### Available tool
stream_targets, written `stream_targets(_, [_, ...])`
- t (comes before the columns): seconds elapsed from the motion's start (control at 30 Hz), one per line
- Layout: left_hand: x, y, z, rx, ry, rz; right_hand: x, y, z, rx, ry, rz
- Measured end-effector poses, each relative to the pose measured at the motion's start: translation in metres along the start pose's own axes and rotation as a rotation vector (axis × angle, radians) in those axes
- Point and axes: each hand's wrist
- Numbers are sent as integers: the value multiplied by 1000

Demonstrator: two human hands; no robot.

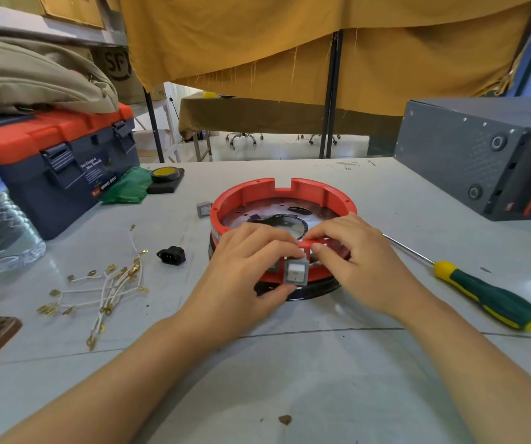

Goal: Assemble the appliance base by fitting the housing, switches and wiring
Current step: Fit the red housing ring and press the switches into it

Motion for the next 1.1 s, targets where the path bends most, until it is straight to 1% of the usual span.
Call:
stream_targets(0.2, [-2, -7, 3, 34, 34, -39, -2, 1, 0, -9, -9, 11])
stream_targets(0.4, [-1, -9, 2, 27, 36, -55, -3, 2, 0, -28, -22, 30])
stream_targets(0.7, [3, -7, 2, 28, 100, -108, -4, 3, 1, -64, -34, 29])
stream_targets(0.83, [3, -7, 2, -1, 158, -61, -4, 5, 1, -105, -47, 37])
stream_targets(1.0, [1, -5, 1, -14, 251, -14, -2, 4, 1, -95, -48, 44])
stream_targets(1.1, [-3, -1, 1, -25, 277, 19, -1, 4, 0, -94, -48, 38])
Point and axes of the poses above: each hand's wrist, its own z-axis away from the middle knuckle, its own y-axis out of the back of the hand, x = y × z
